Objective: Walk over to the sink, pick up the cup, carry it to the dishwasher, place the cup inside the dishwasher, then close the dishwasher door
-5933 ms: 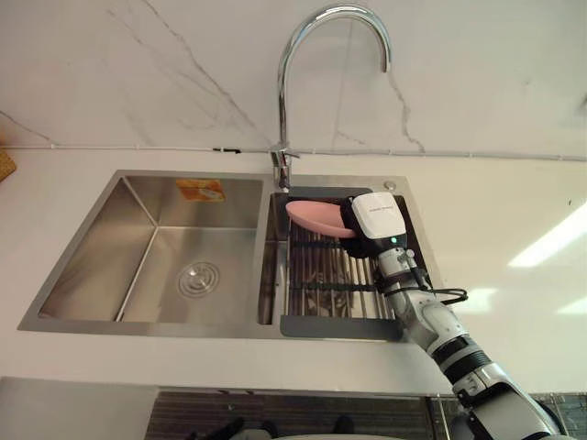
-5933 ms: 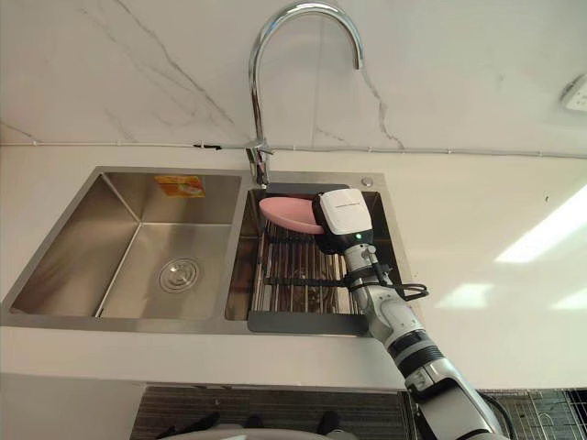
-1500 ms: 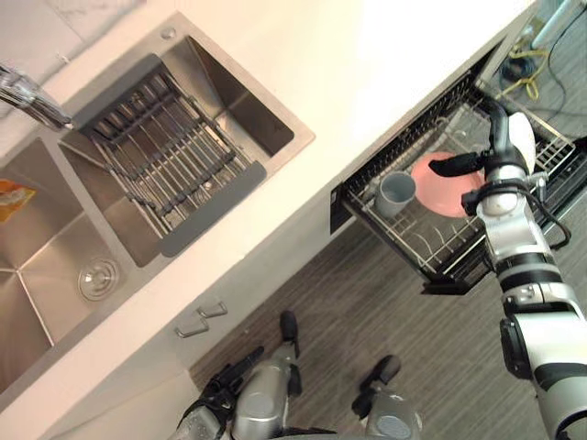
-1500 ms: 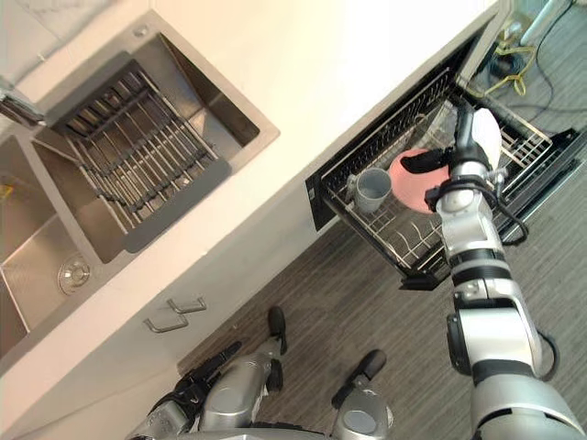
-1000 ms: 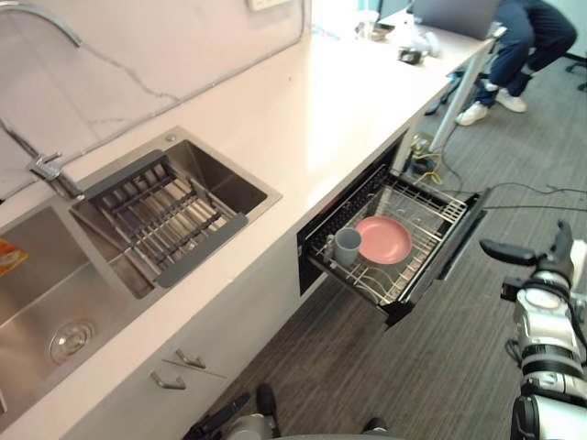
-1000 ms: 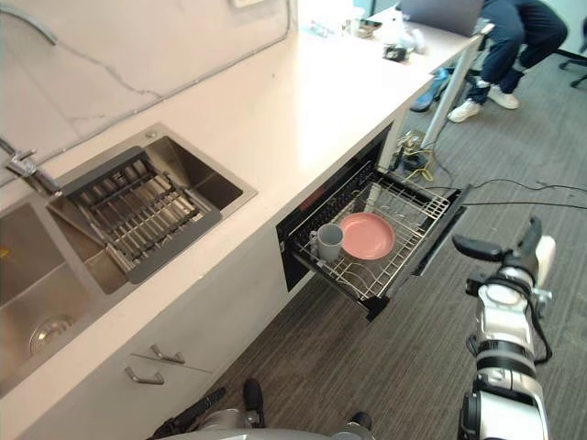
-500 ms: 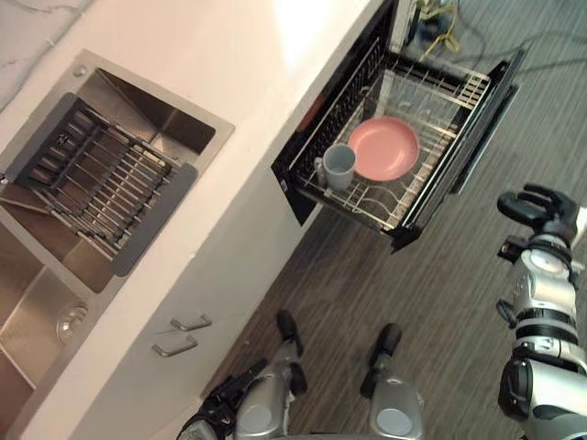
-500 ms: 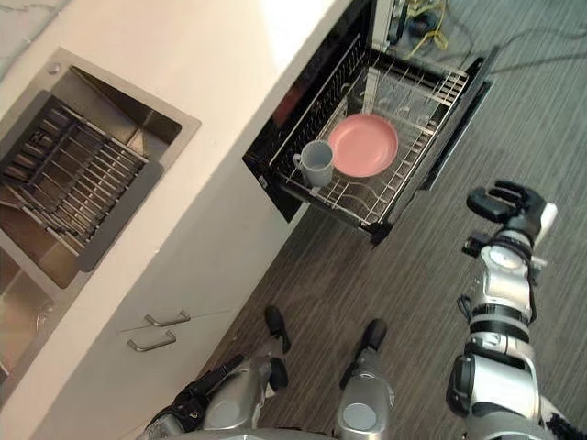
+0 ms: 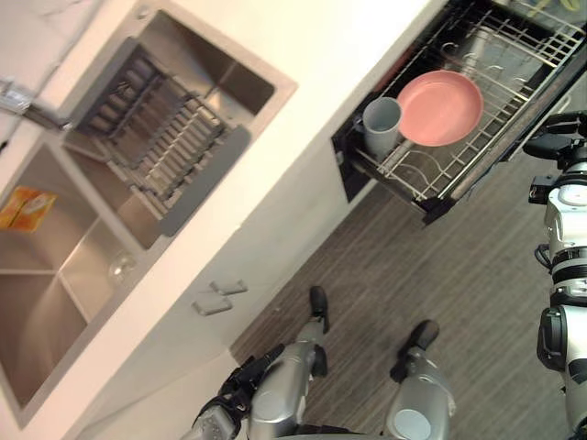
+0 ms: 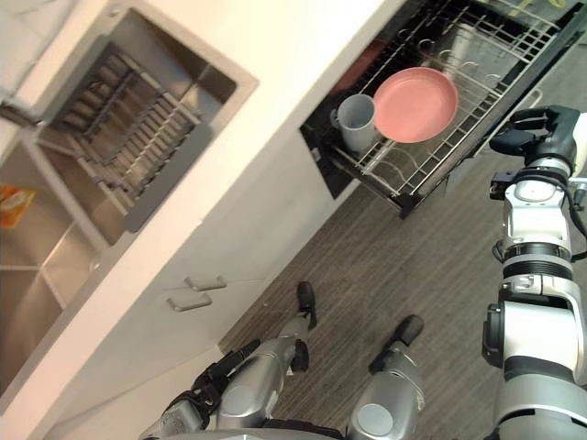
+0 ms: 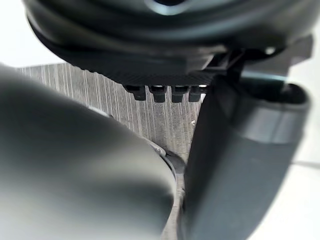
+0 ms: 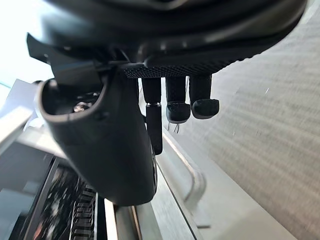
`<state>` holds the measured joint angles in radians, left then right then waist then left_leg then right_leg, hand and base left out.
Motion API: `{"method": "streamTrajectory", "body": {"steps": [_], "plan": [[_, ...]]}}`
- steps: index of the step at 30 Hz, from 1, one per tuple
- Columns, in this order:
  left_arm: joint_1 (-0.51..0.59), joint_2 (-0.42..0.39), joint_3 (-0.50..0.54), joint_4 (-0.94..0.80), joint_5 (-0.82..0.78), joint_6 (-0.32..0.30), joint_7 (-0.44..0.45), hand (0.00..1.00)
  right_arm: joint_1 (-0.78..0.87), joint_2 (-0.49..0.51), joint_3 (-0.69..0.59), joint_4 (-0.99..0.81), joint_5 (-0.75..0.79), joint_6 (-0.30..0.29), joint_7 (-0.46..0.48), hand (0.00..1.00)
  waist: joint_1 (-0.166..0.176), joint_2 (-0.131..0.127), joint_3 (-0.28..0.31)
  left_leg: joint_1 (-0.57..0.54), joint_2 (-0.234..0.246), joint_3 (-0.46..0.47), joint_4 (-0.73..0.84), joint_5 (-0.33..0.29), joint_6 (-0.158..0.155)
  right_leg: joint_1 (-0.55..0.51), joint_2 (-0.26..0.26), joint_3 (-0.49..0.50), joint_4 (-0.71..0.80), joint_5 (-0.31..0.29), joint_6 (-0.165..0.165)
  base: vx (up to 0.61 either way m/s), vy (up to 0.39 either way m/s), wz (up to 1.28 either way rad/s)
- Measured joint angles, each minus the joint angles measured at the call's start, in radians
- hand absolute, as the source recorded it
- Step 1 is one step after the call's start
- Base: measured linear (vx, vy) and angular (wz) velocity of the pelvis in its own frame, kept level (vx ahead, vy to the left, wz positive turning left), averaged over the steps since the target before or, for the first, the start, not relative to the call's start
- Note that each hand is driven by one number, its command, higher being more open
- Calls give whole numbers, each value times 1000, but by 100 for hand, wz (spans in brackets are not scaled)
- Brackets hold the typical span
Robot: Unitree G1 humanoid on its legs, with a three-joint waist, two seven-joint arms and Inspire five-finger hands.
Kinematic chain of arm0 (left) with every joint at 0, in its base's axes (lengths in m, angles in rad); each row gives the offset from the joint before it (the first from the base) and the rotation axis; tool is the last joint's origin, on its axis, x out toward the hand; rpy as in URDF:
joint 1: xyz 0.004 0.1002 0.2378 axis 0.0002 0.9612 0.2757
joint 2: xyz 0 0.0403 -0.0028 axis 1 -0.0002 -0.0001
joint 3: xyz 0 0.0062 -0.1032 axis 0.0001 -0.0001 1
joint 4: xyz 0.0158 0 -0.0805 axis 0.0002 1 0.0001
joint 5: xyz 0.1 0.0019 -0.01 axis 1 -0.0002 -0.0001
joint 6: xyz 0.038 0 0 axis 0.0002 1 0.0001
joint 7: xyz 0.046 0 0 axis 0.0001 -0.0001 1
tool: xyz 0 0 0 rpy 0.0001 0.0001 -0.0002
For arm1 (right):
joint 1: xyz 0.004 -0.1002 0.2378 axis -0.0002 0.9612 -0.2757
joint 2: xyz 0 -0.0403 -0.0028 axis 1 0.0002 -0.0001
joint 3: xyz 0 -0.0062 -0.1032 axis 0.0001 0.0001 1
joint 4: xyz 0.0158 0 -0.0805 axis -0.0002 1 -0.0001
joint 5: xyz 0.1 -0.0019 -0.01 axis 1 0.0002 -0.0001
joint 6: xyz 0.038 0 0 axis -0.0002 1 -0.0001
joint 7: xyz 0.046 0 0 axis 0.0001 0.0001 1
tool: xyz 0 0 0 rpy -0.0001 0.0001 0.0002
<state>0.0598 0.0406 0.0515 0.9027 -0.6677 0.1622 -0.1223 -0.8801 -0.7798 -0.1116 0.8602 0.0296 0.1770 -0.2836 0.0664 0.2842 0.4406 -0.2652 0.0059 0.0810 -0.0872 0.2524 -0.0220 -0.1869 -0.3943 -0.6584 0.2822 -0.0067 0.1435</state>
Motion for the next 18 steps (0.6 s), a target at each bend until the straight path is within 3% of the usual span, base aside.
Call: {"method": "streamTrajectory", "body": {"steps": [5,11,12,18], "plan": [[65,-1,-1,11,-1,-30,-59,100,-59,-32,30,64,1,-24,10,0,26,19,-13,3,-81,-100,0,24,15,14,-147,-84,210,-127,26,17,-59,71],[110,-13,-19,33,16,-56,-80,100,-116,-15,35,157,197,-69,68,0,55,69,-51,18,-137,-183,0,31,15,89,-223,-184,290,-188,52,36,-107,54],[118,-14,-18,47,34,-64,-81,100,-126,9,3,190,238,-95,54,100,58,76,-57,19,-142,-197,0,31,15,103,-228,-200,295,-195,55,42,-140,31],[127,-15,-20,69,48,-108,-105,100,-117,31,-42,233,331,-150,90,100,51,75,-56,19,-136,-211,0,34,10,116,-222,-225,306,-213,48,-15,-103,9]]}}
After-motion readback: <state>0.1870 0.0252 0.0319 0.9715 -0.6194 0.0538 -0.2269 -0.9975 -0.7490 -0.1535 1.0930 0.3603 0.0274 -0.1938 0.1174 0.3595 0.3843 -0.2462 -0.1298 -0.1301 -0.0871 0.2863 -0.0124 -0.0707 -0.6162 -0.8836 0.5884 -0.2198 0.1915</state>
